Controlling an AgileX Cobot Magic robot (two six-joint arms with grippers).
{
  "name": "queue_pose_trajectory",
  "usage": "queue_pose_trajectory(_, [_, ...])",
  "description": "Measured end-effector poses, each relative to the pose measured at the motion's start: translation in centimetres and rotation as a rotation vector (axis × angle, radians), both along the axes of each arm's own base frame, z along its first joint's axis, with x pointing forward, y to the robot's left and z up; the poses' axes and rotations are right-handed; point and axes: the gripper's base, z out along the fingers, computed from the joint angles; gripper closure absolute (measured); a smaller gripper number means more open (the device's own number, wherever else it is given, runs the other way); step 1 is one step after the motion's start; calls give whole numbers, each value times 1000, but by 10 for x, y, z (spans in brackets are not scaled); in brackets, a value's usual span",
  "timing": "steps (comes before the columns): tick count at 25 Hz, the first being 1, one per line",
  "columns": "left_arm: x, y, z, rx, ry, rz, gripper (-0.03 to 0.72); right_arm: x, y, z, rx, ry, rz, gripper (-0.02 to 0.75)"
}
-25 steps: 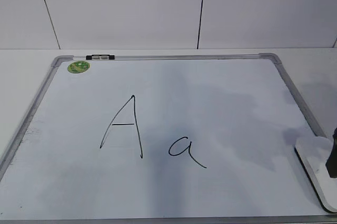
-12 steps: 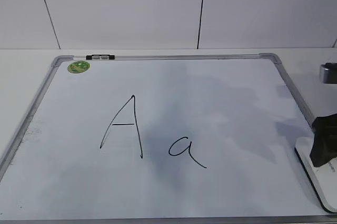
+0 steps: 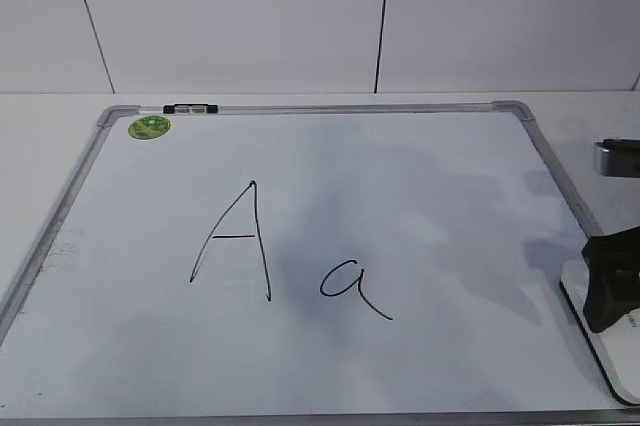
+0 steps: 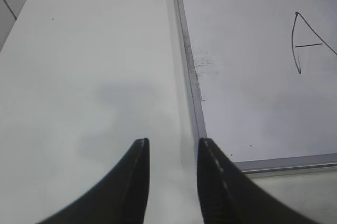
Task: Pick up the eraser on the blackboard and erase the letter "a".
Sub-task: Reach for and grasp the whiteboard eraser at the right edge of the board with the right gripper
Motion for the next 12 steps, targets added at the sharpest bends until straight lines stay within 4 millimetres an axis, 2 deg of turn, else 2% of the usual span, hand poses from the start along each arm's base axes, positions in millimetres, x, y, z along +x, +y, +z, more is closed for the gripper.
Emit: queue_pose_trajectory(12, [0,0,0,0,0,0,454,4,11,-9,-97,11,48,63])
